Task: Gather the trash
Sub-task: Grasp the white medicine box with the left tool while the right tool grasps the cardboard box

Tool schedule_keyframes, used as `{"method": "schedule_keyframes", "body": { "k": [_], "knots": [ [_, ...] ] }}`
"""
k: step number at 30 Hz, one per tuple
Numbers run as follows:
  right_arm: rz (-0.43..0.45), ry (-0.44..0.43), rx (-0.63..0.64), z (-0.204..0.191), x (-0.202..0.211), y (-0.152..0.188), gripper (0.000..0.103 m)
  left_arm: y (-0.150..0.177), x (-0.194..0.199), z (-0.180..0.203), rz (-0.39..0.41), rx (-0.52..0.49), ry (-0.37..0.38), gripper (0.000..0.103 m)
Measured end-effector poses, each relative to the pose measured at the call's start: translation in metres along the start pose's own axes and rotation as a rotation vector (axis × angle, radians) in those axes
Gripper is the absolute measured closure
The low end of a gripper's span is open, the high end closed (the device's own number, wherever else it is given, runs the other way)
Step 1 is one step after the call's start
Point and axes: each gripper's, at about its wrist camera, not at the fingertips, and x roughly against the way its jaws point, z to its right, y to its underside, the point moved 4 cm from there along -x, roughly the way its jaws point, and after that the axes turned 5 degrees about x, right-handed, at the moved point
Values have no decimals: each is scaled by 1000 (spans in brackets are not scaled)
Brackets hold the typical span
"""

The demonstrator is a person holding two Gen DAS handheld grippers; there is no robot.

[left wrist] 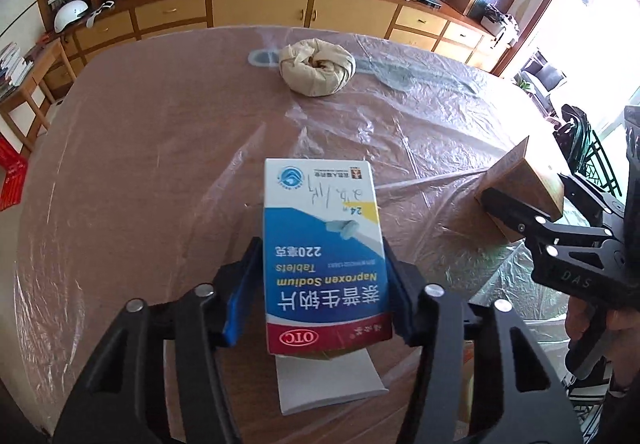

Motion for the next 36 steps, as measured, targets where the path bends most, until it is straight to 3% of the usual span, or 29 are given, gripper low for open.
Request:
{"method": "schedule_keyframes", "body": {
  "k": [1, 2, 3, 7, 15, 23, 36],
  "knots": [
    [-8, -8, -6, 0, -3, 0, 41, 0, 1, -1, 7, -5, -7, 53],
    [-18, -22, -16, 1, -5, 1, 53, 1, 3, -1, 15, -10, -13, 55],
    [-30, -33, -27, 2, -6, 3, 56, 1, 5, 0, 23, -16, -17, 56],
    [-29, -99, -76, 4, -1, 7, 57, 1, 13, 0, 51, -27, -22, 56],
    [9, -142, -110, -2, 33, 16, 57, 7, 28, 4, 72, -25, -7, 56],
    [23, -177, -162, -4, 68, 40, 57, 31, 47, 4, 80, -26, -1, 56],
    [16, -239, -148, -38, 130, 102, 57, 84, 88, 0, 97, -16, 14, 56]
  ]
}}
